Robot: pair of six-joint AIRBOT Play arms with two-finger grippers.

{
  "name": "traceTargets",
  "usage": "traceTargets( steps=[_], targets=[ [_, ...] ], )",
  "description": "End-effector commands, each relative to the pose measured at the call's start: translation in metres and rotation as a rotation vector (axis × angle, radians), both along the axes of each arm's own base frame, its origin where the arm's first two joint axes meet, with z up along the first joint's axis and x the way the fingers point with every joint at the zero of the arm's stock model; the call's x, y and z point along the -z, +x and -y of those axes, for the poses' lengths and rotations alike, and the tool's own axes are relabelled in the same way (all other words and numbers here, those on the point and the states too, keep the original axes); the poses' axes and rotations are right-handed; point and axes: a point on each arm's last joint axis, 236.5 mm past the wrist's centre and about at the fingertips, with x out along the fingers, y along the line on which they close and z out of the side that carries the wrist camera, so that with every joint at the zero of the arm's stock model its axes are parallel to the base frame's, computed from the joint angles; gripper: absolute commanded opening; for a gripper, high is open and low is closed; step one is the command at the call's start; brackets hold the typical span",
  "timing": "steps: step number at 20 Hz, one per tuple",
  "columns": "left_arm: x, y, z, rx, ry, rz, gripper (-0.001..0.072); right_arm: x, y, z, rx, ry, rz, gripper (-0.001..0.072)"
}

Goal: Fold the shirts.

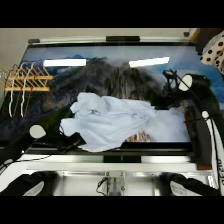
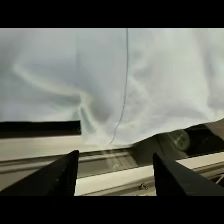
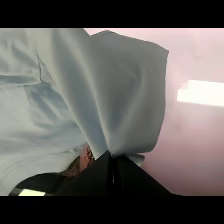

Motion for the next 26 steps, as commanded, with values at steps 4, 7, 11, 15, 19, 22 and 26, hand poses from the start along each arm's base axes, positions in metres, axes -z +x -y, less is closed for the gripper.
traceTargets(
  steps=[4, 7, 11, 15, 19, 22, 26],
  targets=[
    [0.031, 0.014, 0.017, -0.08, -0.016, 0.013, 0.054, 0.0, -0.009, -0.009, -0.005, 0.036, -0.037, 0.0061],
    [0.037, 0.019, 0.018, -0.083, -0.007, 0.005, 0.0526, 0.0, -0.01, -0.009, -0.005, 0.037, -0.045, 0.0061],
    [0.029, 0.045, 0.019, -0.071, -0.005, 0.12, 0.004, 0.0, -0.014, -0.011, -0.007, 0.044, -0.061, 0.0061],
    [-0.061, 0.107, 0.028, 0.146, 0.014, 0.493, 0.0037, -0.035, -0.006, -0.01, -0.05, 0.041, 0.041, 0.006],
    [-0.328, 0.173, -0.016, 0.202, 0.261, 1.219, 0.0037, -0.222, 0.036, 0.016, -0.09, -0.08, 0.618, 0.006],
    [-0.585, 0.101, -0.053, -0.054, 0.14, 1.764, 0.0038, -0.455, -0.005, 0.035, 0.015, -0.092, 1.321, 0.006],
    [-0.727, -0.029, -0.1, -0.256, -0.047, 2.117, 0.0038, -0.617, -0.152, 0.051, 0.125, 0.024, 1.892, 0.006]
  ],
)
